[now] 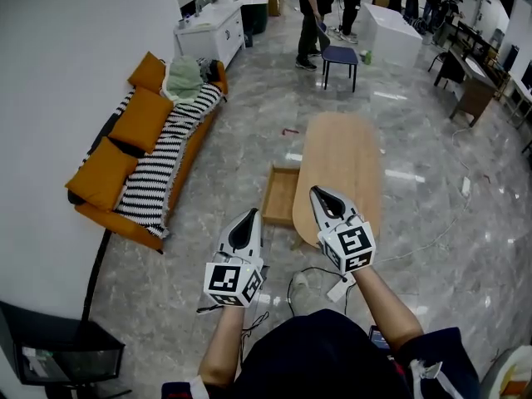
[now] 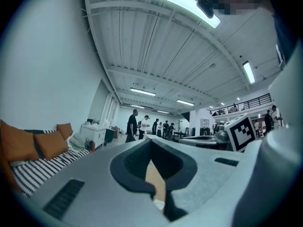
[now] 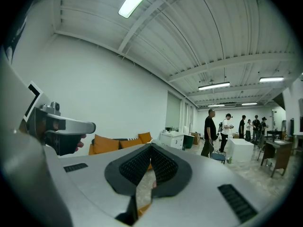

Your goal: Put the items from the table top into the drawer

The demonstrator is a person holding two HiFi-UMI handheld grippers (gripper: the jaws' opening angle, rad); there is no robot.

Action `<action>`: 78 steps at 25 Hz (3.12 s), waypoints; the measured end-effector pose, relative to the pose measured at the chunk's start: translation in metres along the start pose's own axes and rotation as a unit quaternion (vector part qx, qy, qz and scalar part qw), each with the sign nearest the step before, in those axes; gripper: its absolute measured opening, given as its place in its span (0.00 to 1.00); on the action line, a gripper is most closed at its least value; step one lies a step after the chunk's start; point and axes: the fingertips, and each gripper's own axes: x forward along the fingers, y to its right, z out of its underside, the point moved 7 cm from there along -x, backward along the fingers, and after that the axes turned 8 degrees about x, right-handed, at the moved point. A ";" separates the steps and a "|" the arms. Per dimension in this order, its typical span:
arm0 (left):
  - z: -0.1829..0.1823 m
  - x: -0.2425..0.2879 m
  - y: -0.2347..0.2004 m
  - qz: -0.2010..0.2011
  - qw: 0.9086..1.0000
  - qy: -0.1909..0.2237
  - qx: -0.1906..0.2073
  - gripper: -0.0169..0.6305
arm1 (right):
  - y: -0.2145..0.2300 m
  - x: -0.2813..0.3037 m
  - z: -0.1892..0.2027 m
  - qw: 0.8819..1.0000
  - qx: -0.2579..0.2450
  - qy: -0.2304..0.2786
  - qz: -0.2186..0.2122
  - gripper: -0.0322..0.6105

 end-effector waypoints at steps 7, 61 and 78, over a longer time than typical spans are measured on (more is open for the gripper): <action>0.002 0.040 -0.010 -0.003 1.000 0.001 0.000 0.03 | 0.033 0.026 0.001 1.000 0.003 -0.007 0.006 0.08; 0.160 0.192 -0.098 0.010 0.999 -0.036 0.014 0.03 | 0.126 0.189 0.152 0.999 0.001 -0.033 -0.017 0.08; 0.262 0.189 -0.114 0.017 1.000 -0.018 0.020 0.03 | 0.123 0.199 0.248 1.000 -0.018 -0.025 -0.003 0.08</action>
